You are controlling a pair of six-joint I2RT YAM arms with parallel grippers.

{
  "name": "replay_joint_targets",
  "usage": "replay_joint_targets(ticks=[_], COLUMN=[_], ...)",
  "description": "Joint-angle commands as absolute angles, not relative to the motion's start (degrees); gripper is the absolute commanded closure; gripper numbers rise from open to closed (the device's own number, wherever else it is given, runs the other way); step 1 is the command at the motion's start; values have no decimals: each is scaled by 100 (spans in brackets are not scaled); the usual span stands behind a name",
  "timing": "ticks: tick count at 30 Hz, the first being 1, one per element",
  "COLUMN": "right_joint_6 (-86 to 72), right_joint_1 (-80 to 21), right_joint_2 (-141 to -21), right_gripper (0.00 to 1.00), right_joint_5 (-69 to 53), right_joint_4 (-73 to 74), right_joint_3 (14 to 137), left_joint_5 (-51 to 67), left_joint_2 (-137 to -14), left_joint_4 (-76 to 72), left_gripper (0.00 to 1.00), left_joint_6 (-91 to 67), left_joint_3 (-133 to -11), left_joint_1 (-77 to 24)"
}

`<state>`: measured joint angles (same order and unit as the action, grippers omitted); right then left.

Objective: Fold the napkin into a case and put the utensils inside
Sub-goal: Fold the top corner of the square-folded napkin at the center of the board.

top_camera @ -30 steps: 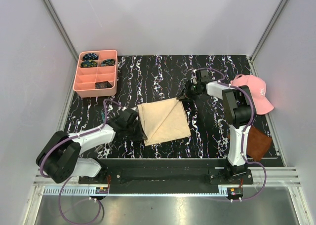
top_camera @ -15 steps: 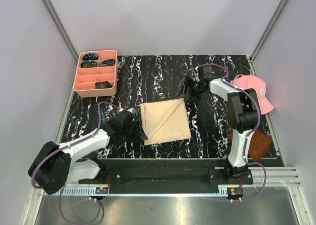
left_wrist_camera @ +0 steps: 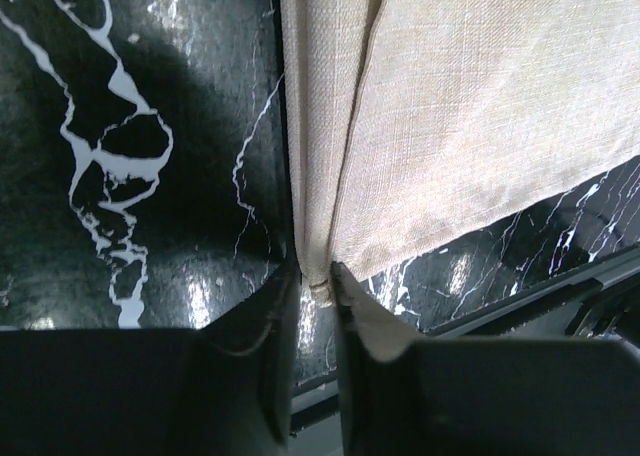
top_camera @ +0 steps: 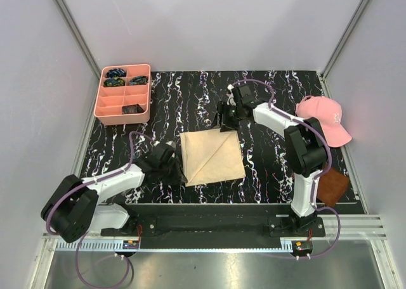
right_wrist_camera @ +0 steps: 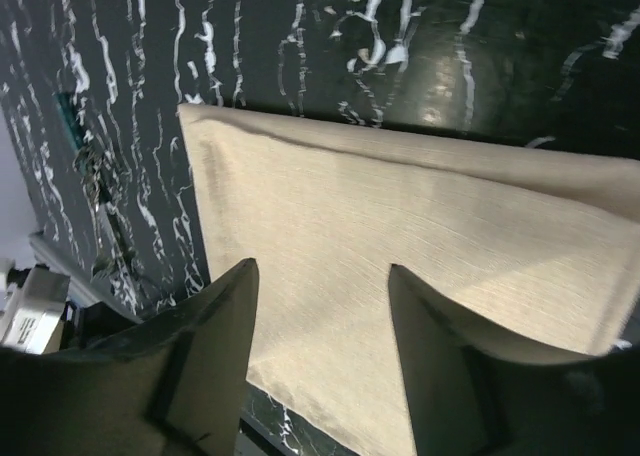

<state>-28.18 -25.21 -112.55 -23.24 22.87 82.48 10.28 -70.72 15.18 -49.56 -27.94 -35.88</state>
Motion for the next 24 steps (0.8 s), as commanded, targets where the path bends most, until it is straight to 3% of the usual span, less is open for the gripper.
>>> replay_joint_targets(ticks=[1, 7, 11, 14, 17, 21, 24], right_joint_6=[-3207, -3278, -3287, -3278, -3331, -3410, -3428], right_joint_1=[-2540, -2935, -3225, -3296, -3357, -3445, -3489], right_joint_2=[-11591, -12215, -12427, -12603, -12840, -13104, -13236], right_gripper=[44, 46, 38, 34, 34, 44, 45], right_joint_5=[-2873, -3296, -3164, -3059, -3111, -3076, -3067], right_joint_4=[1662, 1371, 1345, 1345, 1345, 1380, 1380], right_joint_3=[8438, 8850, 9210, 9464, 9755, 10019, 10134], left_joint_5=[1037, 1064, 923, 800, 852, 1116, 1221], left_joint_2=[-7163, -7120, -6559, -6364, -6529, -6881, -7014], left_joint_4=[1002, 975, 1387, 1660, 1626, 1205, 1046], left_gripper=[84, 85, 62, 53, 53, 65, 69], left_joint_6=[-5010, -4931, -4861, -4799, -4693, -4728, -4755], left_joint_3=[-2558, -2487, -2680, -2882, -2953, -2892, -2900], left_joint_1=[-3568, -3568, -3542, -3385, -3104, -2883, -2892])
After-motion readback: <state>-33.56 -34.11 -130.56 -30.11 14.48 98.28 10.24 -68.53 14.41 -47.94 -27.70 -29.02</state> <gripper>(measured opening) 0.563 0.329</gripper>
